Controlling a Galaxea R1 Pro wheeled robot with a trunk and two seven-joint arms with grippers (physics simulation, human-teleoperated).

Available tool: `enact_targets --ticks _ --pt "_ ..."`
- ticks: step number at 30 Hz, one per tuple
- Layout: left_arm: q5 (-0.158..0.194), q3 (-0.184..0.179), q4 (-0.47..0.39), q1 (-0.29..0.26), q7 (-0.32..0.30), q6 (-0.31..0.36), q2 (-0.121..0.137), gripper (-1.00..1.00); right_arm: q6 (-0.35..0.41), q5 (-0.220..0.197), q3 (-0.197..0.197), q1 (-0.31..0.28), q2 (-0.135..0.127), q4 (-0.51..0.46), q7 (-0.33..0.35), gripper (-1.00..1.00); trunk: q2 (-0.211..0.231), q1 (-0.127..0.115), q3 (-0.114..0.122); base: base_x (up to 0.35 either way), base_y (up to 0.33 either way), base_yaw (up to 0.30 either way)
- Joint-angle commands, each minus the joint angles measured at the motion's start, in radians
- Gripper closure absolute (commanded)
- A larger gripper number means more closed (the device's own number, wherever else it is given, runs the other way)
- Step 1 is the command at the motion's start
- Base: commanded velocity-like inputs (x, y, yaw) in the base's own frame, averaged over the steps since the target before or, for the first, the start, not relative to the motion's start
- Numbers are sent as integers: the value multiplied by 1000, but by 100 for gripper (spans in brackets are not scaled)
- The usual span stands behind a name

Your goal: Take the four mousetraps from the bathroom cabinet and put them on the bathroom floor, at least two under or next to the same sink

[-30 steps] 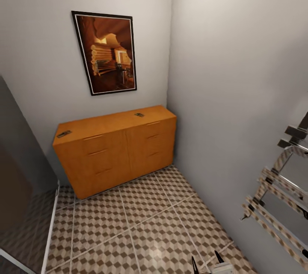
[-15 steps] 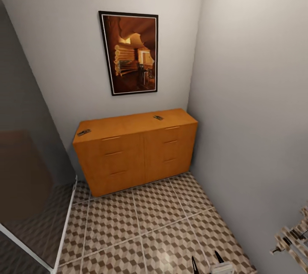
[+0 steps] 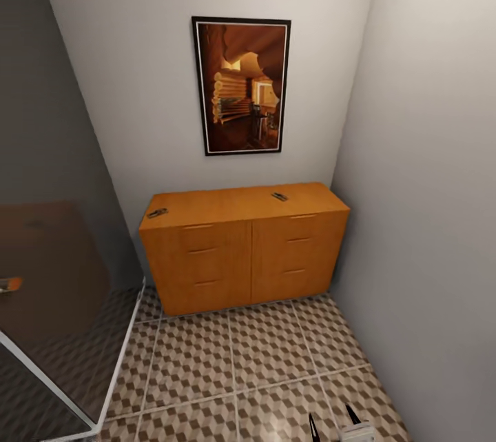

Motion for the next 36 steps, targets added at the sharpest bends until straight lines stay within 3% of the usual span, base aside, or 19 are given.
enact_targets --ticks 1,18,36 --pt "8 -8 4 -2 -1 -6 0 -100 -1 3 8 -1 0 1 -10 -100 -2 1 -2 196 -202 286" --pt "8 -8 4 -2 -1 -6 0 -100 -1 3 8 -1 0 0 -10 -100 -2 1 -2 108 -118 282" --pt "8 -9 5 -2 -1 -6 0 -100 -1 3 8 -1 0 0 -10 -100 -2 1 -2 2 -1 28"
